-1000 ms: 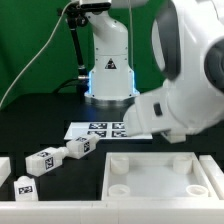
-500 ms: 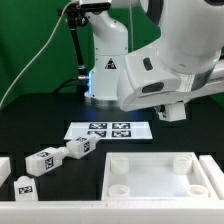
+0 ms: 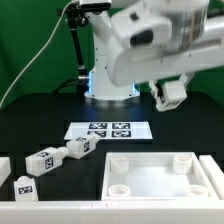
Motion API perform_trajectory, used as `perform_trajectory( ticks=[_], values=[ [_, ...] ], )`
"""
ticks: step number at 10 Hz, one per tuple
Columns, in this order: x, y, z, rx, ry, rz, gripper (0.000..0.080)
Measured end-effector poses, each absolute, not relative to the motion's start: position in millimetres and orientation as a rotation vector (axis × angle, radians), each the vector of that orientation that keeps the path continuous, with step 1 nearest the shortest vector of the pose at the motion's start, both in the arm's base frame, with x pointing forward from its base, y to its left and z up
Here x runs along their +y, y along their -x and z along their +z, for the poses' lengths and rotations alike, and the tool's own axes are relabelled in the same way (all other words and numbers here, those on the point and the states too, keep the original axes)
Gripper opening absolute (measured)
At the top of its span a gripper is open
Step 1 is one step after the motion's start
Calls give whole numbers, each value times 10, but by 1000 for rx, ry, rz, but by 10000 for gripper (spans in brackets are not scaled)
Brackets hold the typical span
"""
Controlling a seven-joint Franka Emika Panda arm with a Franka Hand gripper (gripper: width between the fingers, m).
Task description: Assemble one leg
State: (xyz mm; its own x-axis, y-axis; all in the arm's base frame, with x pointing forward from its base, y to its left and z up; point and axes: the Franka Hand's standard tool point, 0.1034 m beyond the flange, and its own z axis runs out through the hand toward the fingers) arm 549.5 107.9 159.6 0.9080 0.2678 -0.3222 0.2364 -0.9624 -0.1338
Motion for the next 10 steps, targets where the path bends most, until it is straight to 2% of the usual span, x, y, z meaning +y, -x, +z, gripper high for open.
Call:
perform_trajectory(
  ticks=[5,7,10],
  values=[
    [1031,-5683,1568,-380,3037,-18,281],
    [1004,-5929,1720,-422,3021,-183,281],
    [951,-5967,1650,-411,3001,-524,281]
  ],
)
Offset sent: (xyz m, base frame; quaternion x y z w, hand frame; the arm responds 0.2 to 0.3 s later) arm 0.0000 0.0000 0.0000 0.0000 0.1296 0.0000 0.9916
